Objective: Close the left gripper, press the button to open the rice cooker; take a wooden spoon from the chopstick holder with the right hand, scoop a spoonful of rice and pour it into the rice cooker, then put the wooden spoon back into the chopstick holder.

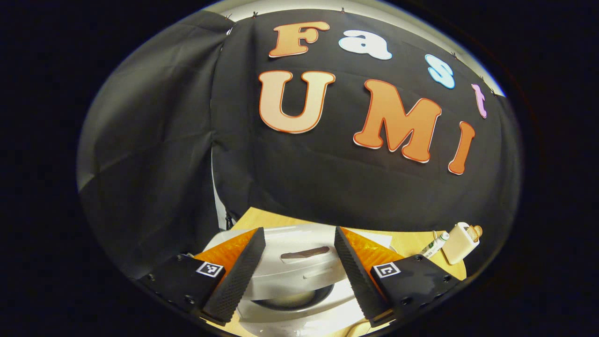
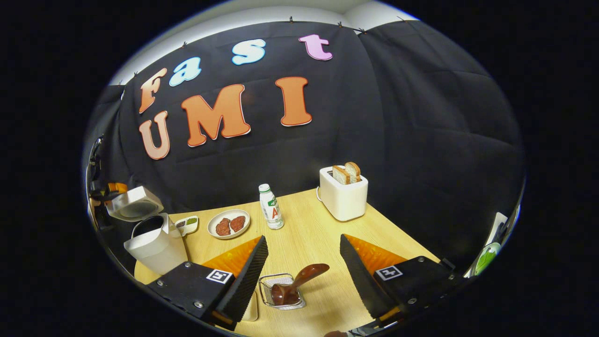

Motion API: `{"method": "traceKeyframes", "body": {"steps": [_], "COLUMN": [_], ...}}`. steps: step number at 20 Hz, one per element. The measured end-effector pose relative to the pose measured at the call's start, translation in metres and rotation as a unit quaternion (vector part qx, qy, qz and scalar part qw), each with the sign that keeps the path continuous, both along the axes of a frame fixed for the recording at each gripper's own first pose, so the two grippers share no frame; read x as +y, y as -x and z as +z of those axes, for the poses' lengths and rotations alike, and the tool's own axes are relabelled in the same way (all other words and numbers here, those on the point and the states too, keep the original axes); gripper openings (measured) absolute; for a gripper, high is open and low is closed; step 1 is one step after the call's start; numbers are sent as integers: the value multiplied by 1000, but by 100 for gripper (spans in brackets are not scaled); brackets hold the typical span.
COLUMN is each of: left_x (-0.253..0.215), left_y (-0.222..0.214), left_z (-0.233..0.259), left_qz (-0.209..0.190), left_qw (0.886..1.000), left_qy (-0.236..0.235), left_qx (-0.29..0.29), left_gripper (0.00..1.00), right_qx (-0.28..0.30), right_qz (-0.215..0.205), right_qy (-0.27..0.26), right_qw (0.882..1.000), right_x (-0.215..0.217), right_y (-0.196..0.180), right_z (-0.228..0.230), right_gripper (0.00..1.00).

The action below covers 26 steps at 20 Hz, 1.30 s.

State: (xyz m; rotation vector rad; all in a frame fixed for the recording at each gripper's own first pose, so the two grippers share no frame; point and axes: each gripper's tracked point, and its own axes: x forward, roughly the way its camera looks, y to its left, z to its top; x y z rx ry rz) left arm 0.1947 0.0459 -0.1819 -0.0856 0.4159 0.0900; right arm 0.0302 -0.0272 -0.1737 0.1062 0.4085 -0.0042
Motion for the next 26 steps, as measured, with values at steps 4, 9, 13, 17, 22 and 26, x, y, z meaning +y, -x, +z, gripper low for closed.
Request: {"method": "traceKeyframes", "body": {"steps": [4, 9, 13, 17, 22, 26], "left_x": [-7, -12, -11, -7, -7, -17], "left_y": [20, 33, 43, 47, 42, 54], "left_z": [-34, -66, -88, -111, -106, -58], "left_qz": [11, 15, 27, 14, 5, 1], "left_qw": [1000, 999, 999, 998, 997, 999], "left_qy": [0, -36, -30, -63, -70, -32], "left_qx": [3, 9, 14, 24, 30, 1], "left_gripper": [100, 100, 100, 100, 100, 100], "right_qx": [-2, 11, 15, 14, 15, -16], "right_qz": [18, 27, 30, 28, 28, 30], "right_qy": [1, 5, 5, 6, 2, 12], "right_qw": [1000, 1000, 999, 999, 1000, 999], "right_x": [6, 7, 11, 9, 13, 19], "right_y": [-2, -2, -5, -8, -9, -17], "right_z": [3, -7, -11, -12, -17, 9], "right_gripper": [95, 95, 95, 95, 95, 95]}}
